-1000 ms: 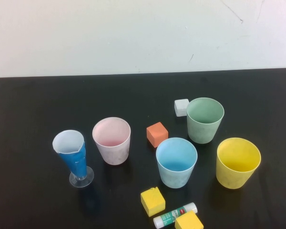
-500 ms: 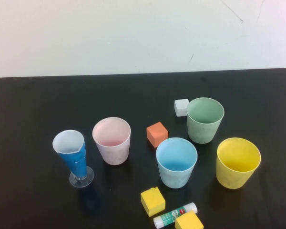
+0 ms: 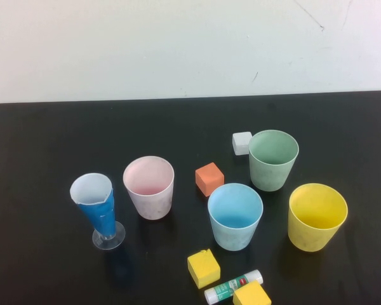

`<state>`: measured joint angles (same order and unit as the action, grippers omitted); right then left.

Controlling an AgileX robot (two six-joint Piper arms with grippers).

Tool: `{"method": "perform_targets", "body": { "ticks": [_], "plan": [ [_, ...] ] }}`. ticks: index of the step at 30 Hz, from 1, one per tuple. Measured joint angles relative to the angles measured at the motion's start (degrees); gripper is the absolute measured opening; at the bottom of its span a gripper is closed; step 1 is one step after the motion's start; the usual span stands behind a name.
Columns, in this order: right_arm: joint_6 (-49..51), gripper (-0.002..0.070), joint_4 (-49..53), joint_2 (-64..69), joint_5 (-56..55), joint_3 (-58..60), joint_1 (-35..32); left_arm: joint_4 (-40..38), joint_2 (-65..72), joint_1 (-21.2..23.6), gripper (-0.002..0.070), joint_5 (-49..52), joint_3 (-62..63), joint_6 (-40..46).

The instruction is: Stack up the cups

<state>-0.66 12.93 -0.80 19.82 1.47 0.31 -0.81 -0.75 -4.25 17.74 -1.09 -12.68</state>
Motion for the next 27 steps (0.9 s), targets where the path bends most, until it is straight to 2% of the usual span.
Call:
{"method": "perform_targets", "body": {
  "ticks": [5, 7, 11, 13, 19, 22, 27],
  "plan": [
    [0.0, -0.0003, 0.0, 0.0, 0.0, 0.0, 0.0, -2.15, 0.0, 0.0, -0.0002, -0.74, 0.0, -1.68],
    [0.0, -0.0003, 0.0, 0.0, 0.0, 0.0, 0.0, -10.82, 0.0, 0.0, -0.0002, -1.77, 0.0, -5.86],
    [0.0, -0.0003, 0.0, 0.0, 0.0, 0.0, 0.0, -34.52, 0.0, 0.0, -0.0002, -2.42, -0.11, -16.3],
    [0.0, -0.0003, 0.0, 0.0, 0.0, 0.0, 0.0, -39.73, 0.0, 0.0, -0.0002, -3.1, -0.11, -17.42],
    [0.0, -0.0003, 0.0, 0.0, 0.0, 0.0, 0.0, -41.56, 0.0, 0.0, -0.0002, -6.43, -0.11, -16.73],
    [0.0, -0.0003, 0.0, 0.0, 0.0, 0.0, 0.0, -41.56, 0.0, 0.0, -0.0002, -8.04, -0.11, -13.39],
    [0.0, -0.0003, 0.0, 0.0, 0.0, 0.0, 0.0, -39.61, 0.99, 0.0, -0.0002, -4.8, 4.35, 3.44]
  ]
}}
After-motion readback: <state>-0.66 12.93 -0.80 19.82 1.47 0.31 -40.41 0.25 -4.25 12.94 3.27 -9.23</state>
